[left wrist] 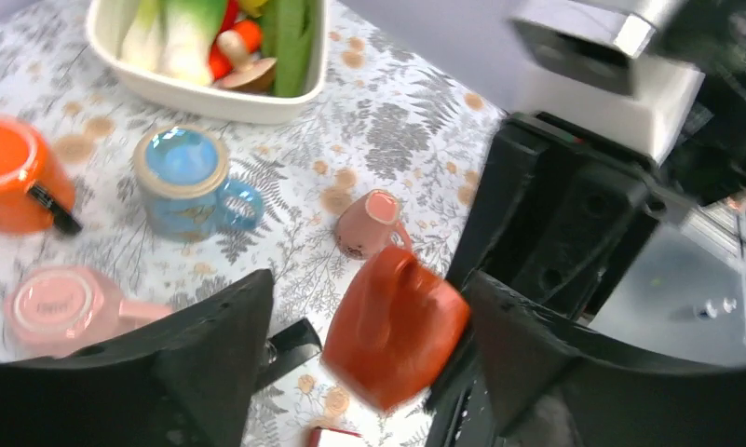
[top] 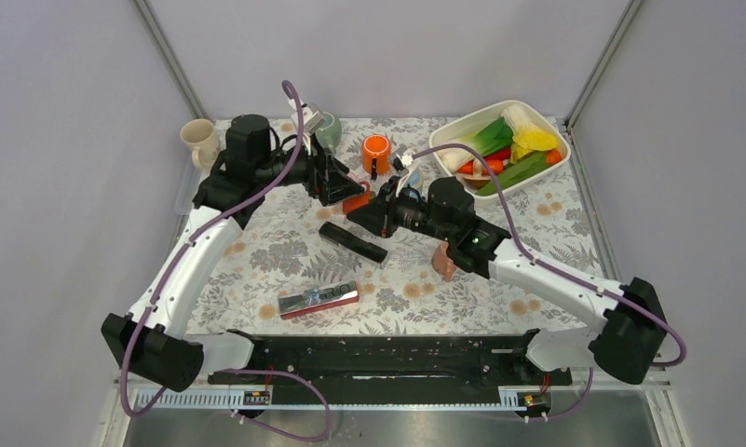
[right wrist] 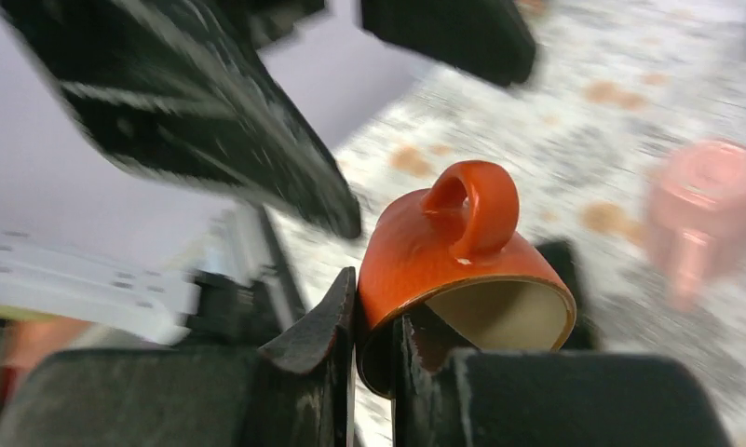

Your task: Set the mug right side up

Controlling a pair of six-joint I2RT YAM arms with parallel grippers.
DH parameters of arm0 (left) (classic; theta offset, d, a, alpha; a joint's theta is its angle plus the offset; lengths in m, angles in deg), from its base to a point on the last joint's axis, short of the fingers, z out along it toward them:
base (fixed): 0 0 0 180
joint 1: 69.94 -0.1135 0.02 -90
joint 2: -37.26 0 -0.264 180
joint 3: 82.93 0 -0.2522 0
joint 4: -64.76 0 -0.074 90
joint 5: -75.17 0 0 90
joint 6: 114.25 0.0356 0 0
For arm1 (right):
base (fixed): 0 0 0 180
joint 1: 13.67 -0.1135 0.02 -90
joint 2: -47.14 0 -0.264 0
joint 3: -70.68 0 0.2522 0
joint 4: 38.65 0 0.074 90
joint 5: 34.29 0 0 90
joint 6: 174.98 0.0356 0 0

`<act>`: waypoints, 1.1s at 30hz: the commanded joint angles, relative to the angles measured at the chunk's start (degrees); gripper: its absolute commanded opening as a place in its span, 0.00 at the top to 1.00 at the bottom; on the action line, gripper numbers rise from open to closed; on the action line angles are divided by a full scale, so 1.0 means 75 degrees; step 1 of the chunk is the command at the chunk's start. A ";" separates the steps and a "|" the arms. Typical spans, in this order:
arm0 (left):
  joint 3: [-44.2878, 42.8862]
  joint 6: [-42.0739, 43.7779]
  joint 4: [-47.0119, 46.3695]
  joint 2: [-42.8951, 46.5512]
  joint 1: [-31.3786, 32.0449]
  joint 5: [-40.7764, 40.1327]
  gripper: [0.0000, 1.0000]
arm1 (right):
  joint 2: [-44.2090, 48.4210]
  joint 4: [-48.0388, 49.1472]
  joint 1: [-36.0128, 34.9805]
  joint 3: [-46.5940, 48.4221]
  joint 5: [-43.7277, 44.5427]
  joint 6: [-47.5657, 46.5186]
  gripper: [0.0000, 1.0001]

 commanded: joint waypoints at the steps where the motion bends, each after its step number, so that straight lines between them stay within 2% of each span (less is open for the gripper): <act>1: -0.0366 0.0968 0.0998 0.0436 -0.0208 -0.1251 0.08 | 0.0808 -0.3289 -0.0542 0.0402 0.2692 -0.4264 1.00; 5: -0.0795 0.1498 0.1635 0.0549 0.0007 -0.1891 0.01 | 0.1051 -0.4018 -0.1639 0.0095 0.4369 -0.7990 1.00; 7: -0.0890 0.1901 0.1959 0.0565 0.0605 -0.2684 0.01 | 0.1096 -0.3724 -0.2314 -0.0275 0.5199 -1.0081 1.00; 10: -0.0911 0.2233 0.2331 0.0468 0.1370 -0.3435 0.01 | 0.0860 -0.3455 -0.2907 -0.0396 0.6450 -1.1936 1.00; 15: -0.0565 0.2683 0.2532 0.0516 0.2268 -0.4254 0.03 | 0.0308 -0.3612 -0.3433 -0.0175 0.7680 -1.3501 1.00; 19: -0.0057 0.3164 0.2580 0.0717 0.3310 -0.5256 0.03 | -0.0161 -0.3896 -0.3658 0.0200 0.8438 -1.3765 1.00; 22: 0.0325 0.3376 0.2117 0.0779 0.3712 -0.6214 0.05 | -0.0469 -0.3984 -0.3794 0.0435 0.8810 -1.3746 1.00; 24: 0.0533 0.3583 0.1748 0.0711 0.3852 -0.7035 0.10 | -0.0615 -0.3988 -0.3860 0.0559 0.8964 -1.3718 1.00; 28: 0.0810 0.3901 0.1305 0.0425 0.3919 -0.8190 0.28 | -0.0733 -0.4000 -0.3954 0.0778 0.9073 -1.3555 1.00; 31: 0.1174 0.4058 0.0726 0.0379 0.3939 -0.8712 0.51 | -0.0766 -0.3996 -0.4033 0.0942 0.9117 -1.3490 1.00; 32: 0.1298 0.4104 0.0522 0.0400 0.3943 -0.8816 0.61 | -0.0785 -0.3992 -0.4048 0.0979 0.9081 -1.3474 1.00; 33: 0.1402 0.4135 0.0312 0.0453 0.3941 -0.8866 0.76 | -0.0797 -0.3990 -0.4058 0.1021 0.9048 -1.3427 1.00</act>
